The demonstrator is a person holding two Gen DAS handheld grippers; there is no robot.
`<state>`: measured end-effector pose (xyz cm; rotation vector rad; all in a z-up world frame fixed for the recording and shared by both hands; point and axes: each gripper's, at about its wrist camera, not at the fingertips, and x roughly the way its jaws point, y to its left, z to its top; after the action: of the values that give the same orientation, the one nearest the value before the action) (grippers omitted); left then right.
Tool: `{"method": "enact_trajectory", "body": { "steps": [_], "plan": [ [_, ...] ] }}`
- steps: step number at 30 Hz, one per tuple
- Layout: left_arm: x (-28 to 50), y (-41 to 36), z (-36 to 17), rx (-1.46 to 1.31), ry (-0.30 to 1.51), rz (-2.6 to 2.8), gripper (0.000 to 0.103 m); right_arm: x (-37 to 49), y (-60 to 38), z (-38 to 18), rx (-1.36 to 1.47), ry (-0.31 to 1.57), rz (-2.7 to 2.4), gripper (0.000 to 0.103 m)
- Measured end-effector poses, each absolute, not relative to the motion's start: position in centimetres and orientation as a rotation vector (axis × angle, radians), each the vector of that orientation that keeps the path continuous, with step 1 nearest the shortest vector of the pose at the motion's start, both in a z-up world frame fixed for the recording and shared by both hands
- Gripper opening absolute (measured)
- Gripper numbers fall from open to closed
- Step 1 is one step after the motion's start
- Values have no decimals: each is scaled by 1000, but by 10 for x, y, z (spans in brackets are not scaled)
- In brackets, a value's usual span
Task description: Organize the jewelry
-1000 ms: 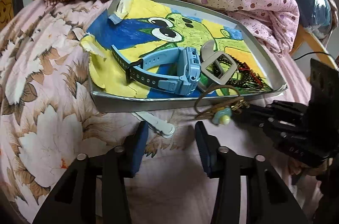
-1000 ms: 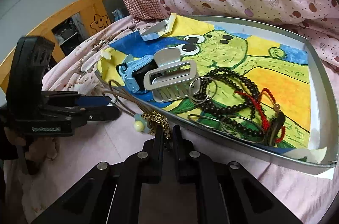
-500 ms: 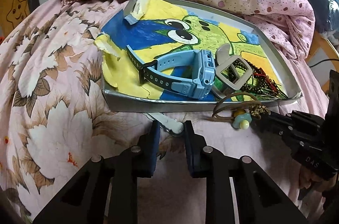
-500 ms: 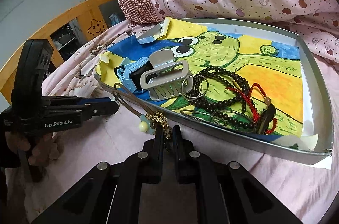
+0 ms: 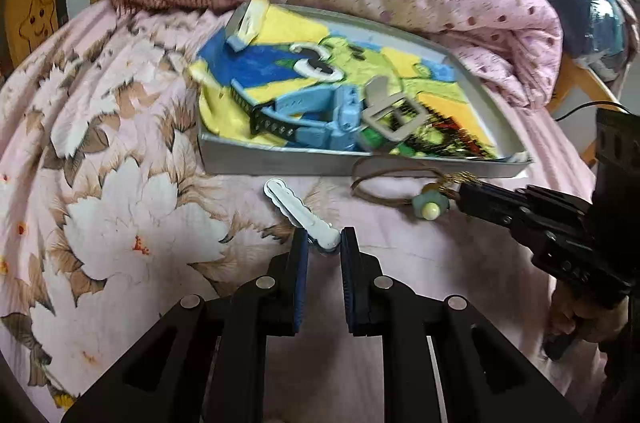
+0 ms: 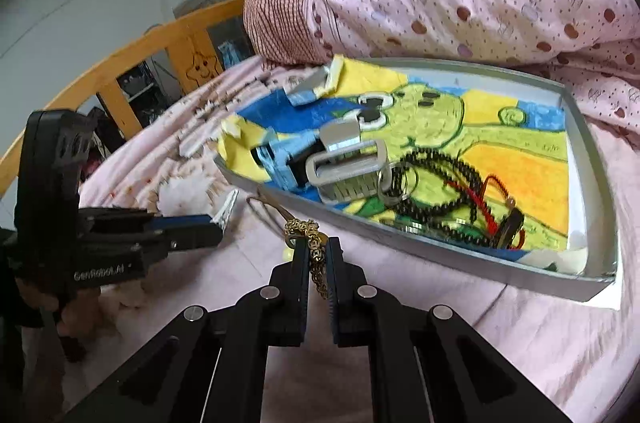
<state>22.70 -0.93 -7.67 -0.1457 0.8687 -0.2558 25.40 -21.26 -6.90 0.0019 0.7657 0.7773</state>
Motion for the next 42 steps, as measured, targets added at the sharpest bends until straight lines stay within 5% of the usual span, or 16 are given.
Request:
{"method": "enact_trajectory", "body": {
  "steps": [10, 24, 29, 32, 37, 42],
  "plan": [
    [249, -25, -39, -125, 750, -298, 13, 283, -219, -44, 108, 685, 663, 8],
    [297, -16, -56, -134, 812, -240, 13, 304, -229, -71, 149, 777, 485, 10],
    [299, -16, -55, -137, 827, -234, 16, 302, -239, -68, 162, 777, 426, 48],
    [298, -13, -56, -168, 842, -232, 46, 298, -245, -63, 160, 765, 405, 50],
    [288, -13, -50, -169, 819, -231, 55, 282, -252, -49, 164, 723, 368, 71],
    [268, -14, -37, -166, 767, -228, 69, 258, -256, -35, 170, 687, 345, 80]
  ]
}}
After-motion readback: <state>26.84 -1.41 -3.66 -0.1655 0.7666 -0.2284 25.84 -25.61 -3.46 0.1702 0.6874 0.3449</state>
